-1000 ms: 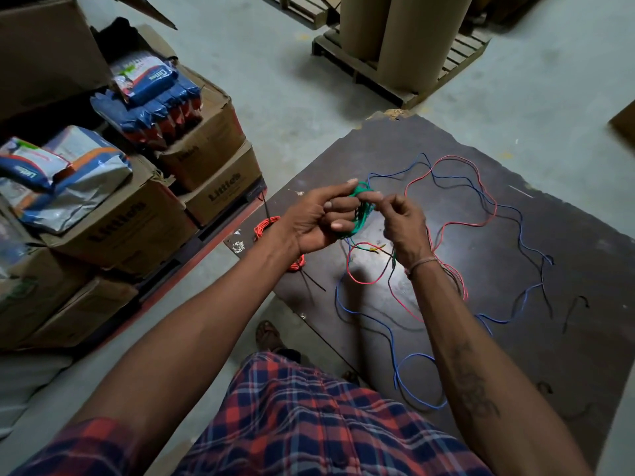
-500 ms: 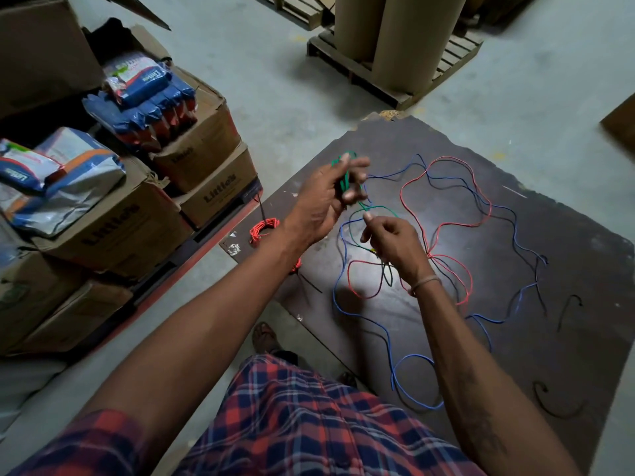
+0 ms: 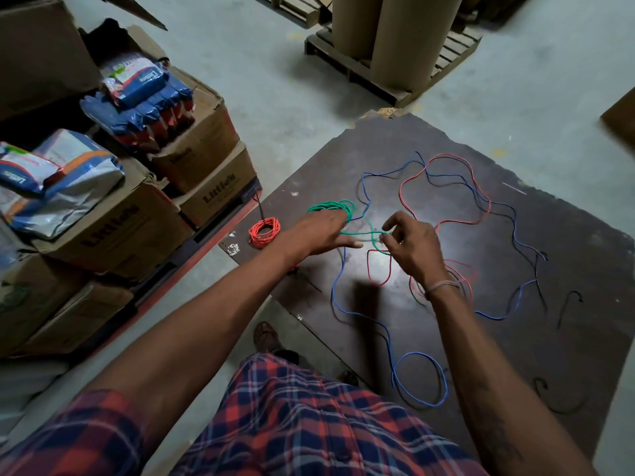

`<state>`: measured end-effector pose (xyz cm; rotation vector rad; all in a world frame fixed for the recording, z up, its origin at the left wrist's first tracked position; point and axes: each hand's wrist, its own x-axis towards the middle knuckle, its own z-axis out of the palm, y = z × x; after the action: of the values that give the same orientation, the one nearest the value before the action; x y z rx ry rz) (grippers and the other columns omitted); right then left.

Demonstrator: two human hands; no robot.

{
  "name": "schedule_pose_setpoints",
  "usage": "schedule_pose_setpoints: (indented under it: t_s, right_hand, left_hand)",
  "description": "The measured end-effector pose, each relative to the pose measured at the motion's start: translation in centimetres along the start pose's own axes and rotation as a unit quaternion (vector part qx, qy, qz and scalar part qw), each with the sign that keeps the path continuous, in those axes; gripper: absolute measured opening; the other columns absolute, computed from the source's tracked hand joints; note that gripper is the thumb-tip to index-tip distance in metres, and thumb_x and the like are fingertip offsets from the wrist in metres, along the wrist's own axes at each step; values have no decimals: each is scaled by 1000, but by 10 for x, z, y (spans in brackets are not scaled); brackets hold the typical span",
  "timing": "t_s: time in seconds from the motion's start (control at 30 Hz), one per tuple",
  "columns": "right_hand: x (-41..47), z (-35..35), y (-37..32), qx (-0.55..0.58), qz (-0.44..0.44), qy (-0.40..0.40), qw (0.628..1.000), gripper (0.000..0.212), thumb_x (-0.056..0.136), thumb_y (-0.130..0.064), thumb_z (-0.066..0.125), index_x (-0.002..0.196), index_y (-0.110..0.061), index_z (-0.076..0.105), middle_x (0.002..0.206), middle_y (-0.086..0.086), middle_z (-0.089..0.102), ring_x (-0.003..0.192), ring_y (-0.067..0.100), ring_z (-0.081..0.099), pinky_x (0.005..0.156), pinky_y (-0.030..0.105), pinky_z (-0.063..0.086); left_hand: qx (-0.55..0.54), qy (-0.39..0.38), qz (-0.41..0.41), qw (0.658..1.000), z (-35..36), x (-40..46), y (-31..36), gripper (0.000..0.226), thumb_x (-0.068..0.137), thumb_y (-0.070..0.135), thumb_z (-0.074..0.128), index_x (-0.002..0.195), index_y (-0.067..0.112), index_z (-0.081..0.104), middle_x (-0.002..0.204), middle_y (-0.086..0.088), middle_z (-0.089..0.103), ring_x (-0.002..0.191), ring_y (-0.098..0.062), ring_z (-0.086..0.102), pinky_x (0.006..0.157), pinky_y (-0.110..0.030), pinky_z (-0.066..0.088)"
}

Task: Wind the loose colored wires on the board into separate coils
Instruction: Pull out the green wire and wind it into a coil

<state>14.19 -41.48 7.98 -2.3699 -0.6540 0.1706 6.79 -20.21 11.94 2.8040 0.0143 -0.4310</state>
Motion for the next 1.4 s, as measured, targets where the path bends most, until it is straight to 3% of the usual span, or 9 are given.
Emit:
schedule_pose_setpoints:
  t_s: [0.13,0.37,0.57,0.73,0.87,1.03,1.17,1.27,1.4]
  right_hand:
    - [-8,11,6,-69,-55,73,993,8,81,-17,77,84,-16,69,86,5,58,87,29,53,73,29,31]
    - [-20,15,20,-129,68,102,984,15,81,-25,82,78,-18,69,84,6,63,86,36,57,72,39,33]
    - [-23,11,37,-10,100,75,992,15,81,-29,83,80,-17,75,76,4,71,78,29,66,68,41,44]
    - [-15,0,24,287,158,-31,944,32,77,-27,79,108,-21,75,107,11,75,104,25,69,103,53,52]
    - [-5,-24,-1,154,107,-56,981,67,75,-35,67,139,-17,59,137,1,59,132,16,48,112,32,38]
    - [15,-27,-30,97,-3,-90,991,29,97,-39,67,122,-23,69,105,-10,74,101,2,63,101,36,44]
    - [27,-41,-38,145,-36,-117,982,19,103,-24,62,92,-15,75,75,3,66,64,4,56,66,32,51]
    - [34,-62,-45,208,-78,-90,971,21,103,-17,62,93,-5,75,84,-1,69,76,2,58,75,19,48]
    - [50,-59,-49,204,-79,-57,974,21,101,-20,65,93,-4,76,87,-6,71,82,-1,61,78,15,45]
  left_hand:
    - [3,102,-59,993,5,3,-1,43,104,48,48,102,6,58,107,-19,66,99,-39,61,75,-41,39]
    - [-76,221,-188,954,-14,-2,-13,37,105,34,46,105,4,69,104,-24,70,97,-44,65,79,-44,49]
    - [-468,132,-194,852,-27,-10,-21,25,102,15,57,91,-4,70,53,6,61,35,-3,43,40,-20,38]
    - [-537,87,-202,815,-16,-2,-18,25,103,19,58,88,1,68,44,9,50,41,-9,39,45,-23,36]
    - [-573,45,-163,802,-13,-2,-11,29,103,21,59,79,5,67,46,8,45,44,-11,36,41,-20,36]
    - [-610,5,-116,784,-19,-2,-1,28,103,22,59,83,4,66,49,4,38,45,-12,32,45,-23,33]
    - [-585,8,-92,806,-28,-5,-5,36,103,30,59,88,0,70,51,5,38,48,-13,33,47,-24,35]
    - [-492,-41,-66,867,-31,-11,-7,52,104,39,55,108,-12,66,58,3,41,55,-14,38,54,-25,39]
    - [-489,-106,-27,865,-32,-13,7,58,109,41,40,119,-13,59,63,6,42,58,-12,38,60,-28,40]
